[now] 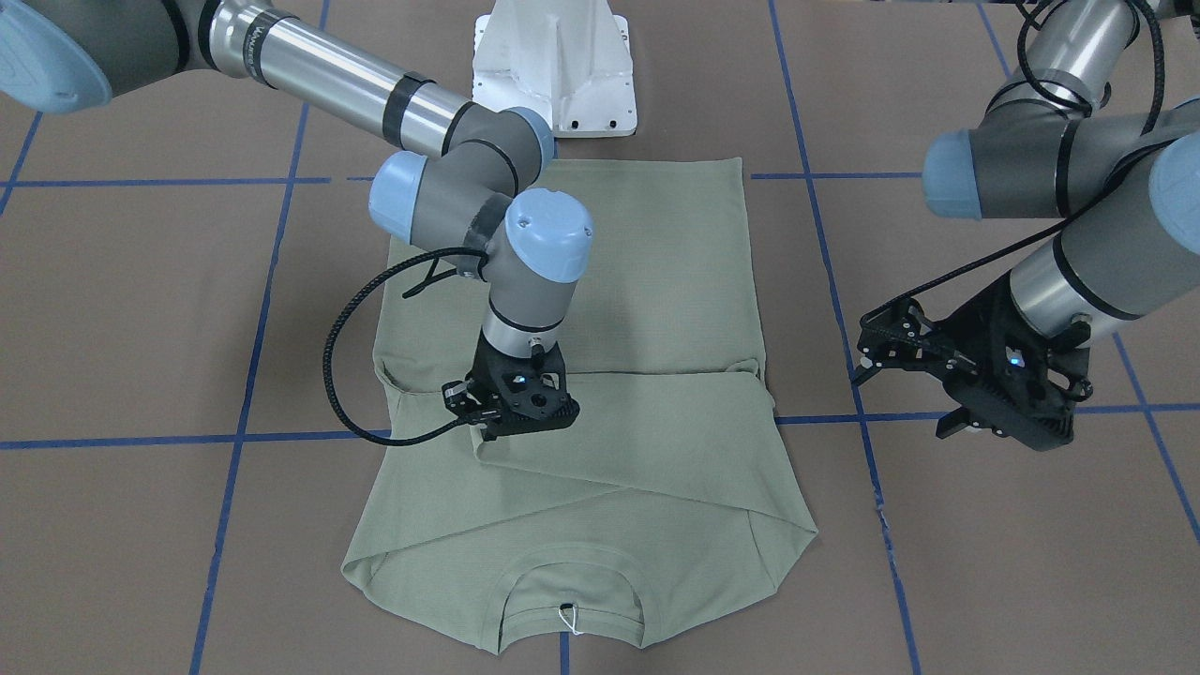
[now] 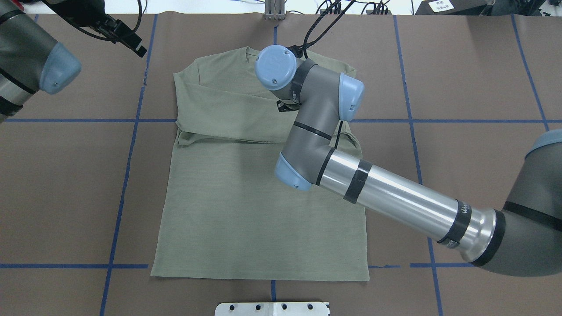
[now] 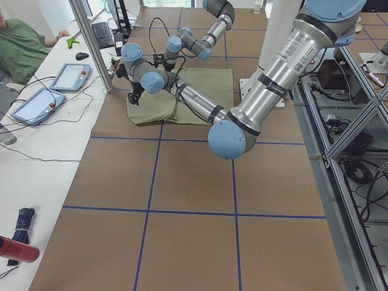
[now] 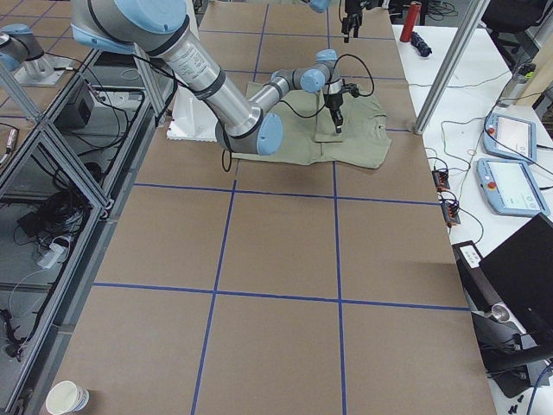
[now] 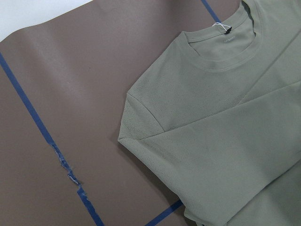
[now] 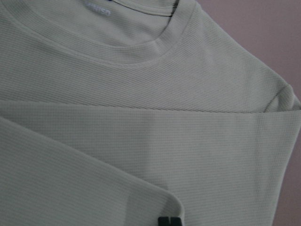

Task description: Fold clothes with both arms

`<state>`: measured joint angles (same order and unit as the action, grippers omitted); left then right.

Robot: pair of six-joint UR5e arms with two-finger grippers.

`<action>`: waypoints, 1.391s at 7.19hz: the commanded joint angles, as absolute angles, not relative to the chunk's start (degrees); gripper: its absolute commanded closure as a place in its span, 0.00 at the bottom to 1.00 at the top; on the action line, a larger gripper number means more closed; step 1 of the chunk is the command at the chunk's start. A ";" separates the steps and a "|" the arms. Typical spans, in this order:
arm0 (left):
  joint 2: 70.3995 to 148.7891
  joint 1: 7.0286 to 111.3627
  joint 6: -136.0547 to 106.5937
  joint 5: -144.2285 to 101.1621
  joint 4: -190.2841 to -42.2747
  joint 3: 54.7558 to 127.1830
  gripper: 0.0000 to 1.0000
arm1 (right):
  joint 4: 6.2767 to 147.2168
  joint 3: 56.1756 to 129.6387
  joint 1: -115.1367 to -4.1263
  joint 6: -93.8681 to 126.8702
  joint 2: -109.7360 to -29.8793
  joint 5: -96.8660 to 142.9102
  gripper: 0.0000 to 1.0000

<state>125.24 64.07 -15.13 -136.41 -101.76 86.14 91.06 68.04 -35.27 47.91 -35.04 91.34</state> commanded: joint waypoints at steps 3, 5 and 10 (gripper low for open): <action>125.16 64.07 -15.21 -136.32 -101.69 86.57 0.00 | 90.97 70.93 -37.09 39.57 -39.81 90.88 1.00; 125.16 64.07 -15.47 -136.32 -101.69 86.75 0.00 | 90.27 70.75 -37.00 40.42 -40.07 90.70 0.02; 122.72 63.46 -33.13 -135.35 -101.60 92.87 0.00 | 79.72 77.21 -42.71 50.06 -45.67 109.14 0.00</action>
